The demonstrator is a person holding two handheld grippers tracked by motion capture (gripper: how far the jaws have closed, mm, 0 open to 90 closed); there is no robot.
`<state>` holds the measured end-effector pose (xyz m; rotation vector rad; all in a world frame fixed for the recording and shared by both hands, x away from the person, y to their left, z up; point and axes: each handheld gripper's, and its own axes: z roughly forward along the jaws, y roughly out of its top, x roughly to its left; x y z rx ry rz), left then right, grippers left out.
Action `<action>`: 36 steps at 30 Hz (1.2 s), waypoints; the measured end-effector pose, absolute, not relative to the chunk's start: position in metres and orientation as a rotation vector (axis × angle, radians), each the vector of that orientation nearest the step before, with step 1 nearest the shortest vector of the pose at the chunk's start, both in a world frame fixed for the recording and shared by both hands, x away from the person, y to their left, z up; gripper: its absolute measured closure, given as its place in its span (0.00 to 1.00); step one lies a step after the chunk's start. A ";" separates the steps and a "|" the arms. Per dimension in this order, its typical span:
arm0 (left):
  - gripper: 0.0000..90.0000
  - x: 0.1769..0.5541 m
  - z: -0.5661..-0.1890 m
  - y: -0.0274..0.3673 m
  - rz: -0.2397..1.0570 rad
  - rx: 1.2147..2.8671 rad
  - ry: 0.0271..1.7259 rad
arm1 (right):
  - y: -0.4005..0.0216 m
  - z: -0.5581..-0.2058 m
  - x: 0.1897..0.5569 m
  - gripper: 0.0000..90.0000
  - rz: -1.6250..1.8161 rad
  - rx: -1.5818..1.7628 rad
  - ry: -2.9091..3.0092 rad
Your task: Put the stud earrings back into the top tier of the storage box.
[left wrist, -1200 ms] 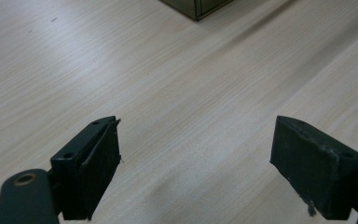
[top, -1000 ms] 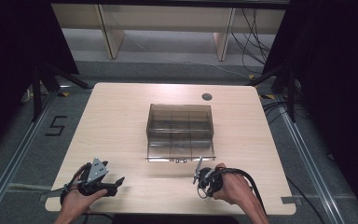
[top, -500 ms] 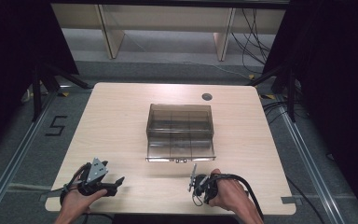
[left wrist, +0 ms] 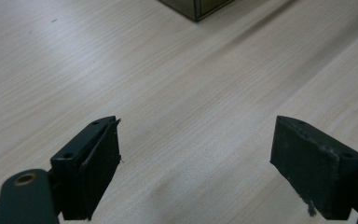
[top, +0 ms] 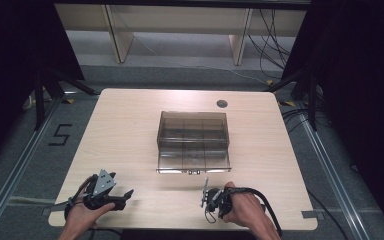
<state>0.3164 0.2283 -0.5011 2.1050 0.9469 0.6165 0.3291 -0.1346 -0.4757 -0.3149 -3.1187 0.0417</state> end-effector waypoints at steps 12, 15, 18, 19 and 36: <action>0.17 0.316 -0.501 0.228 0.625 2.107 0.937 | -0.150 -0.436 0.333 0.97 -0.106 -0.432 -3.139; 0.17 0.317 -0.502 0.228 0.644 2.106 0.952 | -0.154 -0.423 0.338 0.97 -0.139 -0.416 -3.143; 0.17 0.316 -0.502 0.227 0.619 2.095 0.950 | -0.157 -0.409 0.342 0.97 -0.160 -0.437 -3.138; 0.17 0.316 -0.502 0.227 0.619 2.095 0.950 | -0.157 -0.405 0.345 0.97 -0.177 -0.427 -3.144; 0.17 0.316 -0.502 0.228 0.621 2.106 0.953 | -0.163 -0.342 0.400 0.97 -0.293 -0.509 -3.188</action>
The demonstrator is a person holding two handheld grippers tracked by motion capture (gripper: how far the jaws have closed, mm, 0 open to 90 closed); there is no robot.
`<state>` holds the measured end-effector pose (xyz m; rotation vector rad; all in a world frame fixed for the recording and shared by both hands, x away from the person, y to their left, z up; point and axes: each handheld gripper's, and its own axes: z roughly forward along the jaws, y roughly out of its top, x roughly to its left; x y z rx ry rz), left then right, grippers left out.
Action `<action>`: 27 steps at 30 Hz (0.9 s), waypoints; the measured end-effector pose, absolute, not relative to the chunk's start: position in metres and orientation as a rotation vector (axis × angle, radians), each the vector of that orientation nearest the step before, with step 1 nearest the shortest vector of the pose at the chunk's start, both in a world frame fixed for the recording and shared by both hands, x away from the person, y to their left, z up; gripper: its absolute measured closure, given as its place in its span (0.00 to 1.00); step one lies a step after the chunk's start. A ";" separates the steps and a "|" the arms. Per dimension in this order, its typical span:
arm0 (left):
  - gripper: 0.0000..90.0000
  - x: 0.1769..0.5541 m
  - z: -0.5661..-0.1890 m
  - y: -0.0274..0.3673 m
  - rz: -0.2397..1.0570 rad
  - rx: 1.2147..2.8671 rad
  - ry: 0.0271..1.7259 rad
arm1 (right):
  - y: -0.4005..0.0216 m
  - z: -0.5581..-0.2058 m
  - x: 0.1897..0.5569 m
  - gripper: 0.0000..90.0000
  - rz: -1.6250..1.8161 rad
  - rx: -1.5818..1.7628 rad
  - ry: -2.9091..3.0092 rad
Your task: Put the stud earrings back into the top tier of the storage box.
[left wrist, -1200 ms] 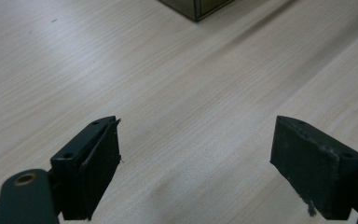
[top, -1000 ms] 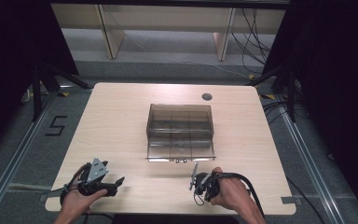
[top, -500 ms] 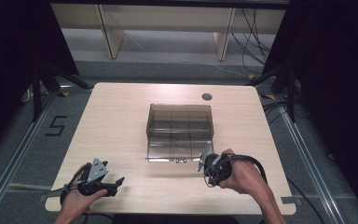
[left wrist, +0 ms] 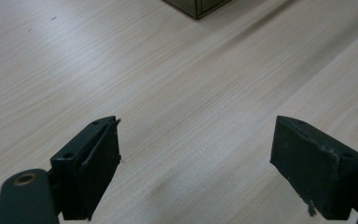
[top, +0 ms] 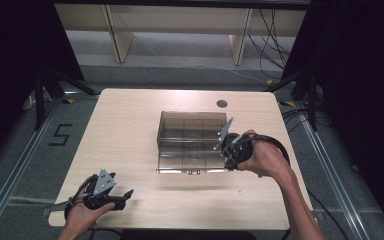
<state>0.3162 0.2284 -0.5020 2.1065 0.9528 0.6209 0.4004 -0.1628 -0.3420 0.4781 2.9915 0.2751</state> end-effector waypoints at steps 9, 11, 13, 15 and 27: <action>0.17 0.316 -0.502 0.228 0.620 2.096 0.952 | -0.160 -0.354 0.442 0.97 0.332 0.650 2.980; 0.17 0.316 -0.502 0.228 0.608 2.087 0.961 | -0.160 -0.358 0.446 0.97 0.318 0.663 2.981; 0.17 0.317 -0.503 0.228 0.636 2.093 0.953 | -0.159 -0.361 0.449 0.97 0.306 0.683 2.982; 0.17 0.317 -0.502 0.229 0.619 2.099 0.957 | -0.157 -0.363 0.450 0.97 0.302 0.671 2.992; 0.17 0.317 -0.501 0.229 0.613 2.103 0.935 | -0.146 -0.388 0.460 0.93 0.262 0.670 3.026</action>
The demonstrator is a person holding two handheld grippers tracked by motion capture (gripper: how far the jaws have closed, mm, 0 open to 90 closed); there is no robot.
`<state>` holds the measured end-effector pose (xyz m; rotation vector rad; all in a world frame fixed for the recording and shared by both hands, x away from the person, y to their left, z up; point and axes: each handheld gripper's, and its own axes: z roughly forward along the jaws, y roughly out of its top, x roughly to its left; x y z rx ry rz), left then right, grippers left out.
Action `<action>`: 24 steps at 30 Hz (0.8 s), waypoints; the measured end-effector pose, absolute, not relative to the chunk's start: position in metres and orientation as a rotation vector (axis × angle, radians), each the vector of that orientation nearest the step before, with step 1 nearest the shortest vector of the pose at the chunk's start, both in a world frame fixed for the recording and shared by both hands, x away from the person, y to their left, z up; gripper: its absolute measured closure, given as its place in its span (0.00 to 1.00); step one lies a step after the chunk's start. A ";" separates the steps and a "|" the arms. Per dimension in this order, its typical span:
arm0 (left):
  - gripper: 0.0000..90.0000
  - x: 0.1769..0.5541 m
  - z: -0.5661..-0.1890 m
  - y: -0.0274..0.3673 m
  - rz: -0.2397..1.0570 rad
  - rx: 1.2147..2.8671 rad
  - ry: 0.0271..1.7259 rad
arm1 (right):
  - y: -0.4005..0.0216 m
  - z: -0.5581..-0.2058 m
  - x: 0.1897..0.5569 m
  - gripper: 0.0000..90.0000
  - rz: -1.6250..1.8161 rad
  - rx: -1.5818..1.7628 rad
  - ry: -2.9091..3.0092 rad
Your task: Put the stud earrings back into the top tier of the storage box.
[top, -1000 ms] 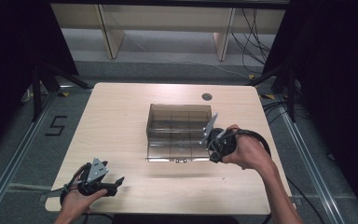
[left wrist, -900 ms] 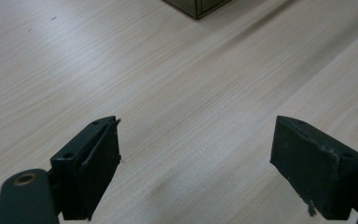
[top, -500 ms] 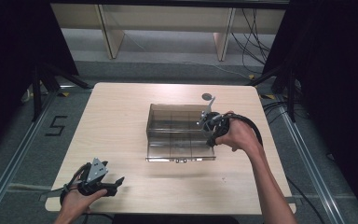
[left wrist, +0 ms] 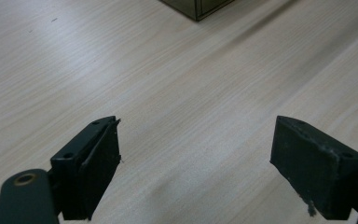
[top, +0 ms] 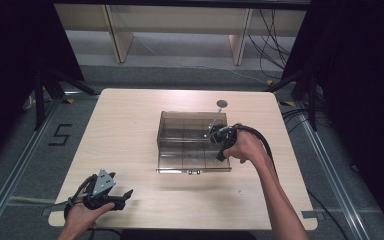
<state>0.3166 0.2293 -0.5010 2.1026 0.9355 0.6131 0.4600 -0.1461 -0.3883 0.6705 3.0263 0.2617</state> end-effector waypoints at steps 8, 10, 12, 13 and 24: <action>0.17 0.316 -0.502 0.229 0.609 2.099 0.955 | -0.154 -0.379 0.453 0.88 0.311 0.714 2.997; 0.17 0.316 -0.502 0.229 0.612 2.102 0.949 | -0.159 -0.373 0.448 0.88 0.308 0.726 2.987; 0.17 0.317 -0.502 0.229 0.613 2.102 0.952 | -0.168 -0.368 0.441 0.87 0.341 0.717 2.972; 0.17 0.317 -0.502 0.229 0.613 2.102 0.952 | -0.171 -0.366 0.439 0.87 0.345 0.713 2.968; 0.17 0.316 -0.502 0.229 0.625 2.099 0.958 | -0.210 -0.374 0.396 0.82 0.316 0.780 2.908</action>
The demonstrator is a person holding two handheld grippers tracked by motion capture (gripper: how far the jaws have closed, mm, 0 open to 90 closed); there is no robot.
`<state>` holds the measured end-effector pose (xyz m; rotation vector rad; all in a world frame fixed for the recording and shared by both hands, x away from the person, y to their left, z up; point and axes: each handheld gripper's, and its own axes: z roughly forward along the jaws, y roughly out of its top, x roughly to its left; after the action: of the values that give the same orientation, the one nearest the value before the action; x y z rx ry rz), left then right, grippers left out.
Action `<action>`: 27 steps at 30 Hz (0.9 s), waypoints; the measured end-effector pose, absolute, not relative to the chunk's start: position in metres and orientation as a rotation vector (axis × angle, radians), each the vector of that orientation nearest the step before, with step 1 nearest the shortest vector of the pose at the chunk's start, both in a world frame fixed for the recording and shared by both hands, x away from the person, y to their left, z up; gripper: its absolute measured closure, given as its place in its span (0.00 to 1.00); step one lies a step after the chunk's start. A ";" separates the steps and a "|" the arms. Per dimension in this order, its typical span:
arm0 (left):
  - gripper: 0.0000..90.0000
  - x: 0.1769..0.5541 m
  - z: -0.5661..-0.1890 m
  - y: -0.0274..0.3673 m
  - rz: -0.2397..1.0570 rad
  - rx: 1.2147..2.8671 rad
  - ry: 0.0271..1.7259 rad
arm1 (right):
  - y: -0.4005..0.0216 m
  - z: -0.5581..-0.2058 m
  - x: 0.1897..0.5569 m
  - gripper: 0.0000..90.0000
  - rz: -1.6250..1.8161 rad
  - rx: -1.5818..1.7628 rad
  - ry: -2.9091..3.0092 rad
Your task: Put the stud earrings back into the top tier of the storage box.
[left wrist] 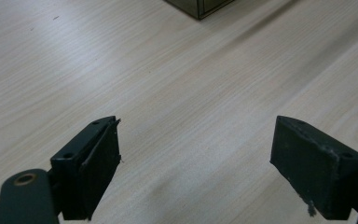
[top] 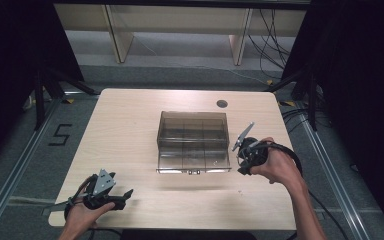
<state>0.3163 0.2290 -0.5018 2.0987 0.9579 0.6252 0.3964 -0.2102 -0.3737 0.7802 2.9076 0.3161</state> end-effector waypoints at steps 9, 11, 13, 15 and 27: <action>0.17 0.316 -0.503 0.227 0.624 2.112 0.945 | -0.220 -0.413 0.383 0.82 0.251 0.776 2.977; 0.17 0.316 -0.503 0.227 0.624 2.112 0.943 | -0.219 -0.423 0.384 0.82 0.229 0.785 2.991; 0.17 0.317 -0.503 0.228 0.627 2.115 0.944 | -0.218 -0.431 0.387 0.82 0.226 0.765 3.007; 0.17 0.316 -0.503 0.227 0.619 2.104 0.960 | -0.218 -0.435 0.387 0.82 0.219 0.773 3.008; 0.17 0.317 -0.503 0.228 0.619 2.112 0.949 | -0.212 -0.460 0.394 0.84 0.141 0.757 3.032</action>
<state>0.3168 0.2281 -0.5025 2.1121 0.9493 0.6189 0.3936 -0.2117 -0.4598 0.7566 3.0315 0.1413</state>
